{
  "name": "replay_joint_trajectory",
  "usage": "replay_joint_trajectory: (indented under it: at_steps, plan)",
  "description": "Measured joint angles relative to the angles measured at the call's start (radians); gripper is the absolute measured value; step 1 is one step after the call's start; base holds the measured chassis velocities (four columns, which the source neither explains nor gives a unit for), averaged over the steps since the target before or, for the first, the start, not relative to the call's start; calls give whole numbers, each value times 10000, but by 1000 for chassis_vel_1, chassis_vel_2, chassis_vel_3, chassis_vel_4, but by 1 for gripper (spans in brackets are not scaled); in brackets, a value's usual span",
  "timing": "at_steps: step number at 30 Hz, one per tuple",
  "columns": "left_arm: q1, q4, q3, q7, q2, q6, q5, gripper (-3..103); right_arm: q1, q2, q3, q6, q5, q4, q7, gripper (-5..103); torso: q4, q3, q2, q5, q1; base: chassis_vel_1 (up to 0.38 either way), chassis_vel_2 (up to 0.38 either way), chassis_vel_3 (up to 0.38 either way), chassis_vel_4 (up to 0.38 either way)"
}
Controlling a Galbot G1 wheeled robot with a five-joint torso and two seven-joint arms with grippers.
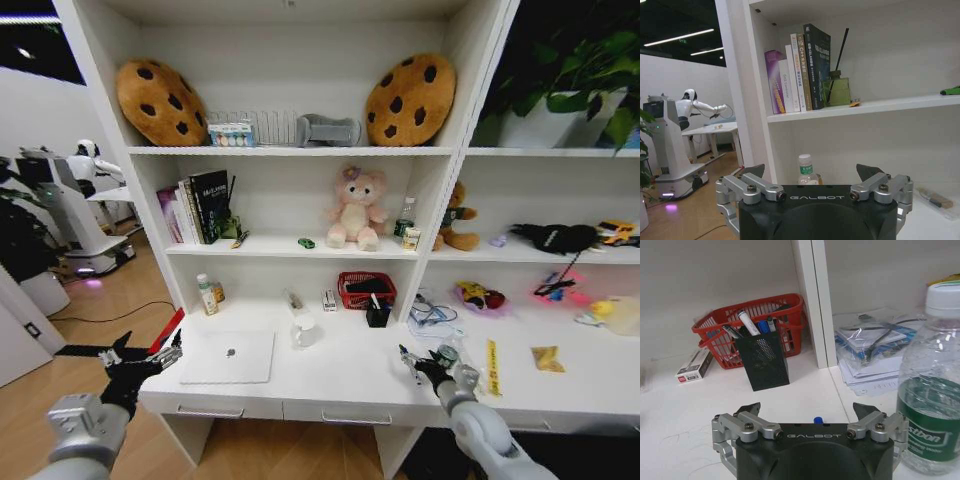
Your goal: Organize the objects on the table.
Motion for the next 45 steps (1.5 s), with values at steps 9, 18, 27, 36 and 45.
replay_joint_trajectory:
  at_steps: [9,18,27,36,45]
  plan:
    - [0,0,0,0,0,0,0,100,1272,-412,-915,-466,299,-1153,32,100,0,0,0,-1,0,0,0,0,0]
    - [0,0,0,0,0,0,0,100,1645,-692,-1514,-359,11,-1895,-473,100,0,0,0,-1,-1,0,0,0,0]
    - [0,0,0,0,0,0,0,100,1740,-739,-1808,-248,-36,-2097,-610,90,-1,-2,0,-2,-1,0,0,0,0]
    - [0,0,0,0,0,0,0,100,1782,-707,-1958,-240,12,-2079,-474,85,0,-3,2,-3,-2,0,0,0,0]
    - [0,0,0,0,0,0,0,100,1559,-848,-1864,-294,173,-1840,-360,57,-1,-3,2,-2,-2,0,0,0,0]
